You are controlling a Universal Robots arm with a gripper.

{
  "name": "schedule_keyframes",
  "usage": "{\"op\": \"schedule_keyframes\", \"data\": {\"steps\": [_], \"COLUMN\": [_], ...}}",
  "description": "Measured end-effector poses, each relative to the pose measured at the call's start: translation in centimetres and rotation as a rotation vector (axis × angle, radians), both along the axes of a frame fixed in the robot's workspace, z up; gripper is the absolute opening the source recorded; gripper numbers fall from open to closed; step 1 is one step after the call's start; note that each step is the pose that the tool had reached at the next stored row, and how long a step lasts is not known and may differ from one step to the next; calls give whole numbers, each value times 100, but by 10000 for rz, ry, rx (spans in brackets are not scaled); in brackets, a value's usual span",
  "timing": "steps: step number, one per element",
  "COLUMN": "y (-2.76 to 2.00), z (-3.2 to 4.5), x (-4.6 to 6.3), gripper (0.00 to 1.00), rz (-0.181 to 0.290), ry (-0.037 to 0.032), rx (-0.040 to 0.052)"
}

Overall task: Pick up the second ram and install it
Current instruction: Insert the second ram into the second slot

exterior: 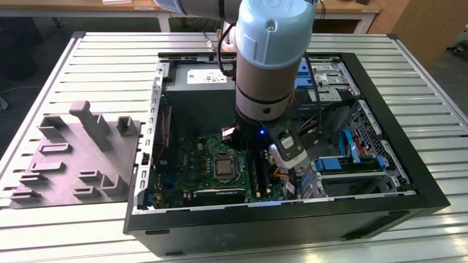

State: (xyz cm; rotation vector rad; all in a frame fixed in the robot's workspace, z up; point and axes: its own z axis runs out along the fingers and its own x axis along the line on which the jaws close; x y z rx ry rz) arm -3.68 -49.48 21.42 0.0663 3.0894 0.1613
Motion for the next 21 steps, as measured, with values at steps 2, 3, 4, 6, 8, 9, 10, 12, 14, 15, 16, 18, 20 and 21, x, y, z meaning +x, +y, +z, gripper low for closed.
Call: {"op": "schedule_keyframes", "data": {"steps": [2, 3, 4, 6, 8, 9, 10, 12, 14, 15, 16, 18, 20, 21], "y": [-2, -2, -2, -3, -4, -3, -3, -3, -3, -2, -2, -2, -1, -1], "z": [-6, -7, -8, -17, -20, -22, -24, -24, -29, -31, -31, -27, -3, 27], "x": [0, 0, 0, 0, 0, 0, 0, 0, 0, 1, 1, 1, 1, 1], "gripper": [11, 11, 11, 11, 11, 11, 11, 11, 11, 12, 12, 18, 18, 18], "rz": [-1, -1, -1, -1, -1, 0, -1, 0, -1, -1, 0, 0, -1, -1], "ry": [0, -1, -1, 1, 1, 0, -2, -2, -5, -8, -6, -3, -6, -5], "rx": [24, 26, 30, 28, 26, 29, 33, 36, 46, 50, 52, 46, 58, 53]}}
